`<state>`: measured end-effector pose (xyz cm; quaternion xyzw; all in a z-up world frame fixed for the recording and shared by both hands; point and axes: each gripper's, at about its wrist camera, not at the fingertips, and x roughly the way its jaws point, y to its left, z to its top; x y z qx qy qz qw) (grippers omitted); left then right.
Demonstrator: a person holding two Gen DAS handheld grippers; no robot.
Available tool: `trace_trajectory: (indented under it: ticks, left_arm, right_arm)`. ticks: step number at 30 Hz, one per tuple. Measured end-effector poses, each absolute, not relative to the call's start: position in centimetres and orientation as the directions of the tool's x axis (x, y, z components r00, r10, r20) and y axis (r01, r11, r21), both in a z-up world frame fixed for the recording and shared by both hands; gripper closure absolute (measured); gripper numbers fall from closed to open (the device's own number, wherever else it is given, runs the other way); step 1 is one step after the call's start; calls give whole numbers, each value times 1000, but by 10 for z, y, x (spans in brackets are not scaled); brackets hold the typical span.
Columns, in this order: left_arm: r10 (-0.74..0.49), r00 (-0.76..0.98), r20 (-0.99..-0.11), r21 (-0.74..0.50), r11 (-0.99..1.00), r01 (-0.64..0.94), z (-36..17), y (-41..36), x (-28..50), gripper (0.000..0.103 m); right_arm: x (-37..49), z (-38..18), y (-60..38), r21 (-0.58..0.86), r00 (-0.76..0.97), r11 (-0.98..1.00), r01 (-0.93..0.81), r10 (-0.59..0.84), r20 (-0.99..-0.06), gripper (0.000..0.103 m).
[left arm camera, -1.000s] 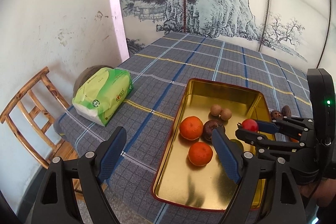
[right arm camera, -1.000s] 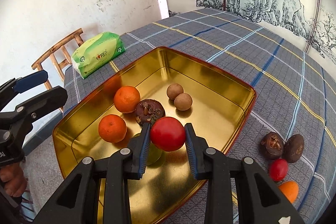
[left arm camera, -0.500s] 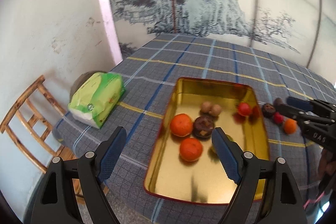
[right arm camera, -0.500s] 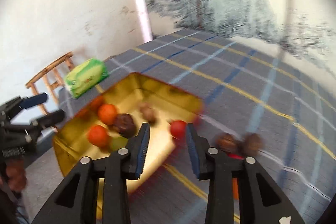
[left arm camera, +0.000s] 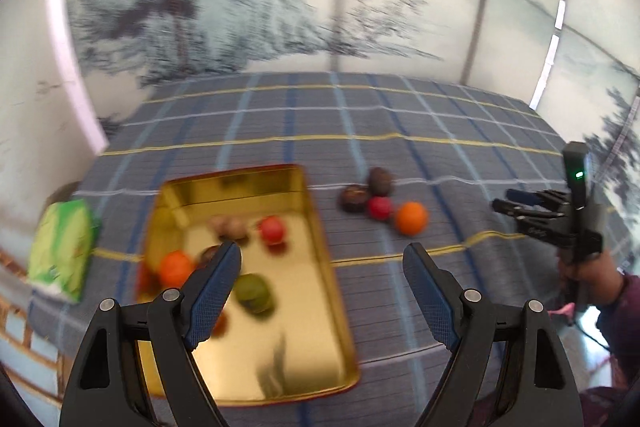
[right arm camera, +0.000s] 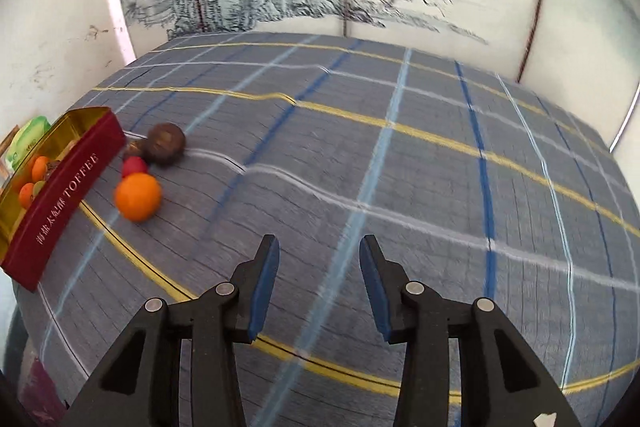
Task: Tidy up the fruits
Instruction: 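Move both tools back toward the remaining fruits, then grasp a dark brown fruit with the left tool while the right tool grasps an orange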
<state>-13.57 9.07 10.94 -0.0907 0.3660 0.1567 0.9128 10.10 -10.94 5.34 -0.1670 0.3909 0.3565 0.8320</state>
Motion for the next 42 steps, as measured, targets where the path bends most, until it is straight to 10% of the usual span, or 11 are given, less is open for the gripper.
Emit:
trace_trajectory:
  ticks: [8, 13, 32, 42]
  left_arm:
    - [100, 610, -786, -68, 967, -247, 109, 94, -51, 35]
    - [88, 501, -861, 25, 991, -131, 82, 99, 7, 61]
    - [-99, 287, -953, -104, 995, -2, 20, 145, 75, 58]
    - [12, 287, -958, 28, 998, 52, 8, 118, 70, 61]
  right_arm:
    - [103, 48, -117, 67, 395, 668, -741, 515, -761, 63]
    - [106, 48, -120, 116, 368, 663, -739, 542, -756, 63]
    - [115, 40, -123, 185, 312, 666, -723, 553, -773, 62]
    - [113, 41, -120, 170, 315, 663, -729, 545, -777, 57]
